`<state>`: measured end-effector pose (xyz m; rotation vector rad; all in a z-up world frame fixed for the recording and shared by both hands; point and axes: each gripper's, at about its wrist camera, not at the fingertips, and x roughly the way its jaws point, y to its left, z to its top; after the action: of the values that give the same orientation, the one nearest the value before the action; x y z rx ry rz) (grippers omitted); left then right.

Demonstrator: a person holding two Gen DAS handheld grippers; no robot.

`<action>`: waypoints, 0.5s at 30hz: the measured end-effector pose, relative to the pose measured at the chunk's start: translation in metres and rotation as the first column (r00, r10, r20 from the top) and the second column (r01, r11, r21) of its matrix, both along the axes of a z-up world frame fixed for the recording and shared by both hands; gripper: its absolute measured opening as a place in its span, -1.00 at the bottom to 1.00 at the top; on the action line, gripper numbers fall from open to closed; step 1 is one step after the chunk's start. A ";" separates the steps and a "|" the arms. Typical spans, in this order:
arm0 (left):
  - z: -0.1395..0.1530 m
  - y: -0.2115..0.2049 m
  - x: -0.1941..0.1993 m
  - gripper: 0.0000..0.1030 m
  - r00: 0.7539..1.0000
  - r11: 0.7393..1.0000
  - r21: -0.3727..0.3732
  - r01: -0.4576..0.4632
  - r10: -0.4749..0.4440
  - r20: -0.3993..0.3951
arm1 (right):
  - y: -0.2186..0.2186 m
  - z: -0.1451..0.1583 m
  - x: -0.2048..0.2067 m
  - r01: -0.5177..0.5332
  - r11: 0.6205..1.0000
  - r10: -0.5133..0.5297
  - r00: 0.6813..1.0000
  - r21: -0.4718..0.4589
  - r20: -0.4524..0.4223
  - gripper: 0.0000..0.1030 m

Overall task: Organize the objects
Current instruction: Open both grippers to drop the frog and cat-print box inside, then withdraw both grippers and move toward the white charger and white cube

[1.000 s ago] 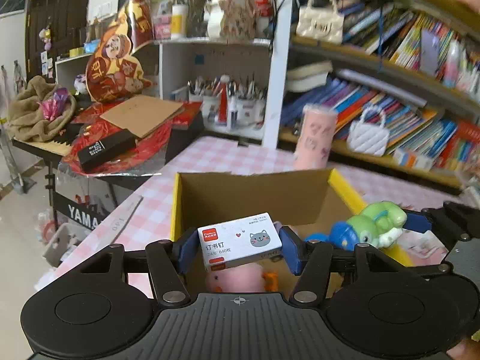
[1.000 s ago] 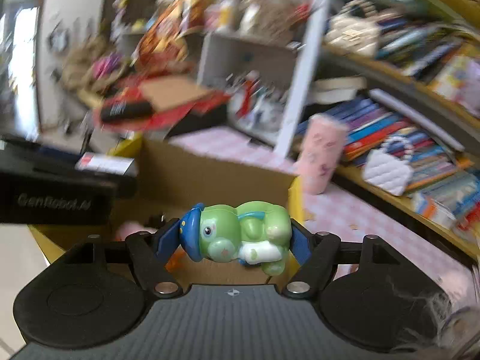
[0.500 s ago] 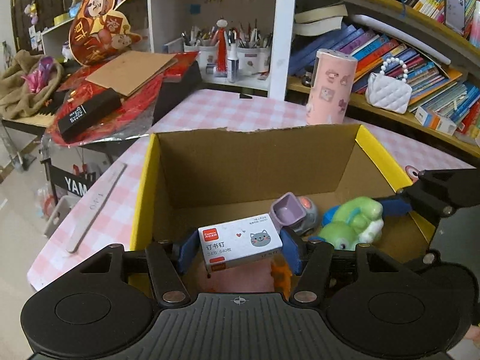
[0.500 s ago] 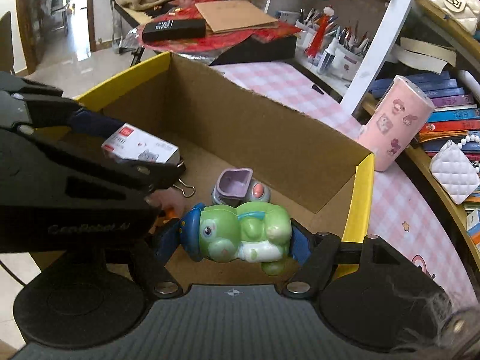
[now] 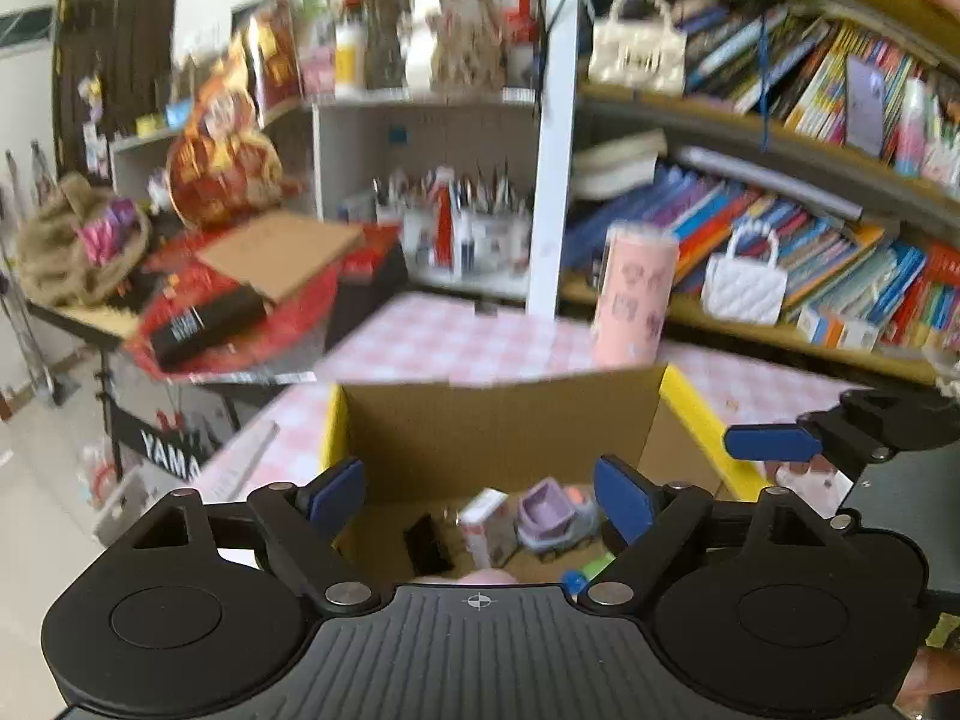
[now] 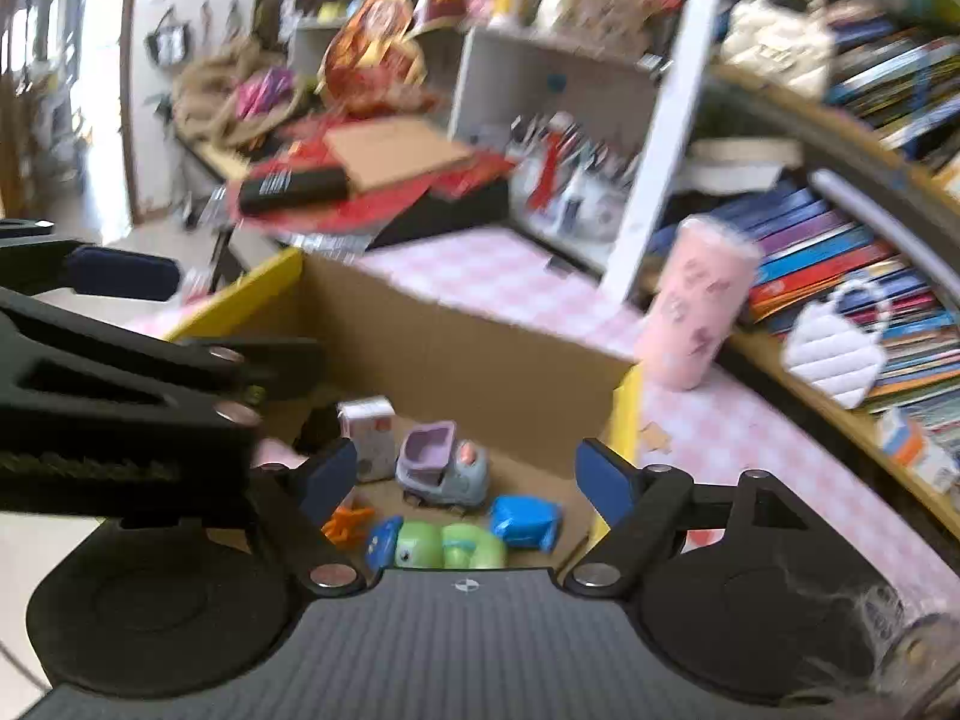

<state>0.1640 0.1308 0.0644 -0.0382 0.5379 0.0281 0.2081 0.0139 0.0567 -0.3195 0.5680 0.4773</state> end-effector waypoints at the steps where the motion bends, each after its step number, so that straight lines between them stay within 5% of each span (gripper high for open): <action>1: 0.005 0.000 -0.007 0.72 1.000 1.000 -0.002 -0.003 0.003 0.022 | -0.003 0.004 -0.008 0.017 1.000 -0.017 1.000 0.011 0.023 0.53; 9: 0.024 0.011 -0.075 0.90 0.992 0.997 -0.058 -0.055 0.062 0.114 | -0.029 0.014 -0.079 0.186 0.977 -0.196 0.976 0.106 0.092 0.45; 15: 0.004 0.008 -0.114 0.92 0.997 0.996 -0.075 -0.056 0.059 0.046 | -0.043 -0.005 -0.139 0.285 0.948 -0.296 0.953 0.139 0.068 0.45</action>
<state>0.0502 0.1384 0.0685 -0.1263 0.4898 0.0632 0.0691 -0.0293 0.0513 -0.1298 0.4866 0.2113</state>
